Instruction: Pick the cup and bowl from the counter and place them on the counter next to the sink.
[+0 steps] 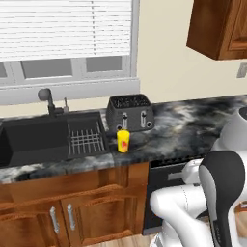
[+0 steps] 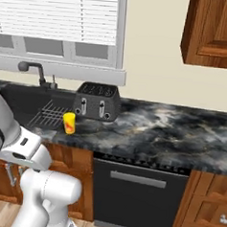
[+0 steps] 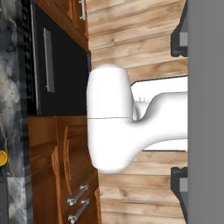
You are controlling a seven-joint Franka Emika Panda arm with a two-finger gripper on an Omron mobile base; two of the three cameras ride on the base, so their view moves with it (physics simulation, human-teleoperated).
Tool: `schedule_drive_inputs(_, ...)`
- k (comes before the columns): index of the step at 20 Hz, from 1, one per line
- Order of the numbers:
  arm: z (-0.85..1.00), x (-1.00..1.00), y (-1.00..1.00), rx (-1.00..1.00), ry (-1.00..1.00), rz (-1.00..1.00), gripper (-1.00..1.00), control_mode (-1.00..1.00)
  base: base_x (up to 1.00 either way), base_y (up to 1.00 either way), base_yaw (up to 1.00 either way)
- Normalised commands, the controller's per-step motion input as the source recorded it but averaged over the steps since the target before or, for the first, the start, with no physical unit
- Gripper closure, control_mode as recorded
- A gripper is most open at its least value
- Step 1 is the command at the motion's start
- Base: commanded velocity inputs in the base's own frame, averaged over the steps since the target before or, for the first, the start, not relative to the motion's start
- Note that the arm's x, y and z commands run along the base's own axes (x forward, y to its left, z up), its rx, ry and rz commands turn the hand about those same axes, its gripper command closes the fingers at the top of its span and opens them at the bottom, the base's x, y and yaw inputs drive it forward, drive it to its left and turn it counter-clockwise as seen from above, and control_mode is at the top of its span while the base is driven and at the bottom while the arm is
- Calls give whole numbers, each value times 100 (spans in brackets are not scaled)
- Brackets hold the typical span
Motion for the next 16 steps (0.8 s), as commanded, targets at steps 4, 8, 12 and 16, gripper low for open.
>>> schedule_drive_inputs(4, 0, 0, 0, 0, 0, 0, -100, 100, -87, -21, 0)
schedule_drive_inputs(8, 0, 0, 0, 0, 0, 0, -100, 100, -52, -85, 1)
schedule_drive_inputs(12, 0, 0, 0, 0, 0, 0, -100, 100, -2, -100, 0)
schedule_drive_inputs(16, 0, 0, 0, 0, 0, 0, -100, 100, -1, -100, 0)
